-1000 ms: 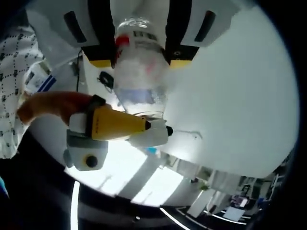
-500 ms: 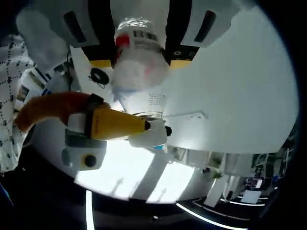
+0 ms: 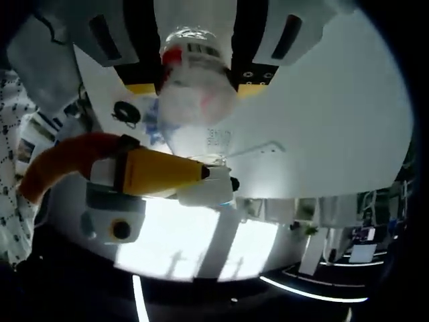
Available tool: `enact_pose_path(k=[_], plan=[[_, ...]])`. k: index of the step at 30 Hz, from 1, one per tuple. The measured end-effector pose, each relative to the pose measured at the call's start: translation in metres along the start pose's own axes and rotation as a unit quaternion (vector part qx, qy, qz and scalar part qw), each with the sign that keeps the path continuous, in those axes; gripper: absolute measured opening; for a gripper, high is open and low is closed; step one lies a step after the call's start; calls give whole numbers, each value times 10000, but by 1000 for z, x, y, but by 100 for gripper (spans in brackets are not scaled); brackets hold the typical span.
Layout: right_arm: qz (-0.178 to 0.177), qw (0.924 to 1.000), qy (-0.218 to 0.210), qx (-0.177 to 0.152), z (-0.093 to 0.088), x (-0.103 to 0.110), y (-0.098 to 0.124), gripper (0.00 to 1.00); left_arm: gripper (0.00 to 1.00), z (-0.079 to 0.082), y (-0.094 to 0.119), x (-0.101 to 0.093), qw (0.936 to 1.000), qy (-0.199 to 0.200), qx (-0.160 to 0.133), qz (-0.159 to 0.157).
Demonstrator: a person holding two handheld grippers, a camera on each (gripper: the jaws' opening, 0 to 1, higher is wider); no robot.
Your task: Arrange the tabletop items into an orderly group along one side of the table until the central work area is clear of visible clutter.
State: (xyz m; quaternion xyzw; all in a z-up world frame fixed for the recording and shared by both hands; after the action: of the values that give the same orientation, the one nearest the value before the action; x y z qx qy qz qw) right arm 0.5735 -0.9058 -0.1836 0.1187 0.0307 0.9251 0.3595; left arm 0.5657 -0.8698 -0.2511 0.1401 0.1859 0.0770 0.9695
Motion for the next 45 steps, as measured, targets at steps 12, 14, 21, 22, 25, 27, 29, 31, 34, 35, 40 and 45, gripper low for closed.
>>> enact_pose_path(k=[12, 14, 21, 22, 25, 27, 29, 31, 34, 35, 40, 45], plan=[[-91, 9980, 625, -55, -14, 11, -5, 18, 36, -14, 2, 6, 9995, -270, 125, 126], [-162, 9968, 773, -90, -16, 11, -5, 18, 36, -16, 3, 7, 9993, -307, 165, 158], [-289, 9928, 1159, -131, -25, 22, -2, 18, 36, -24, 3, 5, 9986, -442, 248, 167], [-332, 9924, 1180, -131, -24, 23, -4, 18, 36, -24, 4, 4, 9986, -441, 245, 178], [-439, 9907, 1285, -120, -24, 27, -3, 18, 36, -25, 5, 4, 9983, -479, 259, 183], [-474, 9899, 1327, -158, -25, 30, -1, 18, 36, -25, 7, 2, 9982, -520, 247, 165], [-501, 9896, 1335, -178, -27, 32, -2, 18, 36, -27, 9, 1, 9979, -555, 284, 165], [-522, 9889, 1380, -196, -27, 34, -4, 18, 36, -28, 11, 2, 9979, -562, 281, 180], [-520, 9875, 1477, -173, -26, 36, -6, 18, 36, -29, 15, 2, 9979, -560, 237, 214], [-509, 9869, 1519, -195, -26, 37, -6, 19, 36, -29, 16, 2, 9978, -576, 229, 230], [-516, 9850, 1641, -159, -28, 40, -3, 19, 36, -30, 16, 1, 9975, -611, 253, 238], [-541, 9845, 1662, -112, -28, 41, -1, 19, 37, -32, 16, 0, 9979, -560, 194, 247]])
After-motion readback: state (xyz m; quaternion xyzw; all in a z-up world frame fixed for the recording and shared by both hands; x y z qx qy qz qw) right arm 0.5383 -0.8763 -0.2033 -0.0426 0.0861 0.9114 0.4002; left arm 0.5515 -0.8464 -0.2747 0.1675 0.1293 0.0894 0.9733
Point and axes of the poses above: the point that each gripper's makers call its tool centre point, and the gripper's own axes: y roughly backward along the fingers, x roughly to its left, z roughly out of its top, the point moved 4 cm from there along y, roughly backward along the fingers, and after that the axes turned 1 degree about -z, right-handed, at the moved point
